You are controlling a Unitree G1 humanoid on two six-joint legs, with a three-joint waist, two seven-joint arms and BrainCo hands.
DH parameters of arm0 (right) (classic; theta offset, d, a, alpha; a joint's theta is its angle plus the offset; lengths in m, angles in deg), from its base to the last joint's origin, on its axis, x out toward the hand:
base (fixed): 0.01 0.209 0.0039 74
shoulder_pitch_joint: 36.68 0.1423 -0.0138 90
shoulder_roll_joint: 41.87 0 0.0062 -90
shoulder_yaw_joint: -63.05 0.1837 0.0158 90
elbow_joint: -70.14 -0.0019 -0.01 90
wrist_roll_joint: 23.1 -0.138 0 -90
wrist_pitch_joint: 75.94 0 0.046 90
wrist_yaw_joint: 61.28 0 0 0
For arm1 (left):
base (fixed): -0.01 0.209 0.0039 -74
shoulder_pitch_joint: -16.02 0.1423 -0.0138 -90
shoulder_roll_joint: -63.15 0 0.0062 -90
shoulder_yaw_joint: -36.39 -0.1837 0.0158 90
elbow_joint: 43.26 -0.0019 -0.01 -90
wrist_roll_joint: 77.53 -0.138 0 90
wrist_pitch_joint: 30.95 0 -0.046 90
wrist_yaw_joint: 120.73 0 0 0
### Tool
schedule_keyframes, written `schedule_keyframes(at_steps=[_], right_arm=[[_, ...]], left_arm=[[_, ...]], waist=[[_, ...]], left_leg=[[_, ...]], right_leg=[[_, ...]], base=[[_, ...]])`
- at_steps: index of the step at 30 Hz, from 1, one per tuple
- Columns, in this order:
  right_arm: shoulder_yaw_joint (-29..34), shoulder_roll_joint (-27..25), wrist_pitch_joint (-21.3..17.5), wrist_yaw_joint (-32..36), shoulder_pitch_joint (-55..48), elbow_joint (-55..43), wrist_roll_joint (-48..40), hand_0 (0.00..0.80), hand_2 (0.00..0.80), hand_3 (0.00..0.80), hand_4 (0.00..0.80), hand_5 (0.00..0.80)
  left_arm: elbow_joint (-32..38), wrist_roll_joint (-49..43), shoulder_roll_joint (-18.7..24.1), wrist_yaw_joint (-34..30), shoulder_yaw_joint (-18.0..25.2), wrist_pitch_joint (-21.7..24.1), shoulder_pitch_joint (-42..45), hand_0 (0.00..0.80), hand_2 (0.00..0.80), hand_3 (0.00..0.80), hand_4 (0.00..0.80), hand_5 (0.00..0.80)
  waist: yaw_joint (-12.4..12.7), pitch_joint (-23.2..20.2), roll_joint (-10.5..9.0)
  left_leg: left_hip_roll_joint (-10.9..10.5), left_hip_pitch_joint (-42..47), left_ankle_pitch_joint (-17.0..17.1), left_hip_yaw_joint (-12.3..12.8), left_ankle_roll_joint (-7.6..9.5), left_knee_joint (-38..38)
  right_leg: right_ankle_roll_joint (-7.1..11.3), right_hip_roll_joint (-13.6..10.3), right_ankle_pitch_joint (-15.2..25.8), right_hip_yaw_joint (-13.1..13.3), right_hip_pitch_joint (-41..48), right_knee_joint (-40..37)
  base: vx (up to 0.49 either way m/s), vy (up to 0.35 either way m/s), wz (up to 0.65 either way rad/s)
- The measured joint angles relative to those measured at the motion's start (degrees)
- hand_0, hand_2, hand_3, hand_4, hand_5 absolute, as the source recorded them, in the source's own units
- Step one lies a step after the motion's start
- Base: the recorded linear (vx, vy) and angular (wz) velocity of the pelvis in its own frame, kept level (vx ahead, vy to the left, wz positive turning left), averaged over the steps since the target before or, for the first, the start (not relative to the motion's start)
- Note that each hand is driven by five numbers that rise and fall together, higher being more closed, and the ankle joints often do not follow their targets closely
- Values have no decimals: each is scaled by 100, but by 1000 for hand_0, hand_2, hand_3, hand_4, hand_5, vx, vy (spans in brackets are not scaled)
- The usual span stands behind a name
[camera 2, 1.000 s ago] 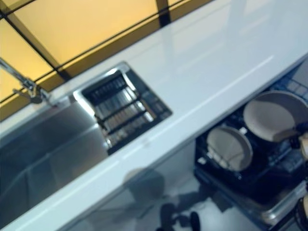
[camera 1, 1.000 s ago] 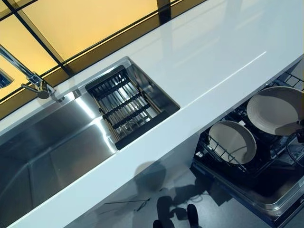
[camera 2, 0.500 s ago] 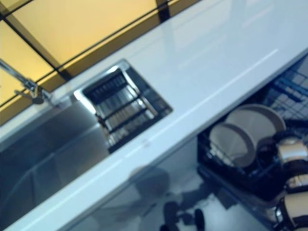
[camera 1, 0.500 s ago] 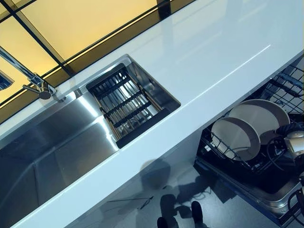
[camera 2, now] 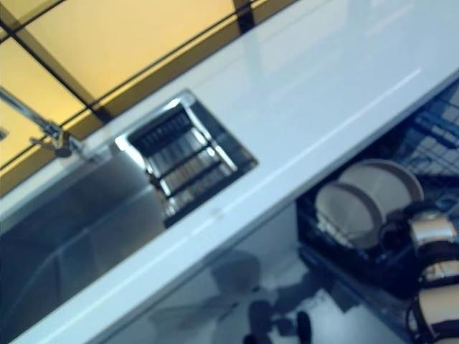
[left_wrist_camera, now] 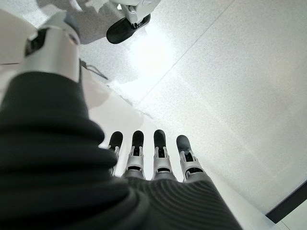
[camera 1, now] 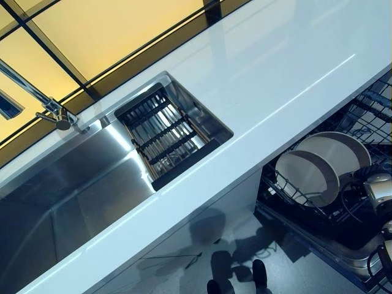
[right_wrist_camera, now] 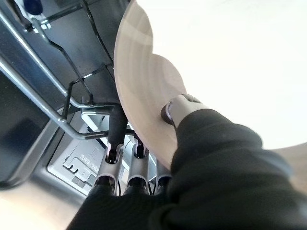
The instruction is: Take plates into dishwasher
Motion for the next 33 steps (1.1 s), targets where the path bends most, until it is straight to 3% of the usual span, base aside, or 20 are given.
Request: schedule_keyframes(at_steps=[14,15,16,17,18,22,27,33], right_arm=[[35,19,-36,193,-17,107,0,800,800,800,800,800],[35,19,-39,194,-18,107,0,715,715,715,715,715],[36,19,-42,194,-19,106,0,712,712,712,712,712],[41,19,-43,195,-23,106,0,731,731,731,731,731],[54,19,-46,210,-35,104,0,800,800,800,800,800],[98,17,-58,329,-117,92,2,800,800,800,800,800],[96,15,-90,563,-293,-27,300,800,800,800,800,800],[96,19,-99,882,-891,-593,749,800,800,800,800,800]], left_arm=[[28,-7,-26,-15,-34,-26,-115,0,0,0,0,0],[32,-7,-26,-23,-34,-29,-119,0,0,0,0,0],[32,-7,-26,-30,-34,-30,-122,0,0,0,0,0],[32,-7,-26,-36,-34,-30,-122,0,0,0,0,0],[32,-8,-27,-48,-34,-30,-123,0,0,0,0,0],[32,-14,-27,-53,-33,-29,-126,0,0,0,0,0],[44,-20,-27,-56,-27,-37,-131,0,0,0,0,0],[41,-49,-9,-53,10,-48,-130,0,0,0,0,0]], waist=[[2,-4,4],[1,-4,4],[-1,-3,3],[0,-3,3],[-6,-3,-1],[-5,-1,-15],[-15,4,-110],[-17,-22,-443]], left_leg=[[2,0,2,-35,2,0],[2,0,2,-43,2,0],[2,0,2,-50,2,0],[2,0,2,-52,2,0],[3,1,2,-57,2,0],[6,3,1,-68,2,-1],[26,30,1,-133,3,-3],[96,67,0,-150,4,-54]], right_leg=[[3,-3,24,-64,26,3],[2,-2,27,-66,27,4],[3,-2,29,-67,28,9],[2,-2,31,-67,29,17],[2,-1,32,-71,33,22],[-1,4,38,-79,40,23],[-10,28,45,-93,75,24],[-18,109,53,-102,94,24]], base=[[1,-1,0],[0,0,0],[0,0,0],[0,0,0],[0,0,0],[0,0,0],[0,0,0],[0,0,0]])
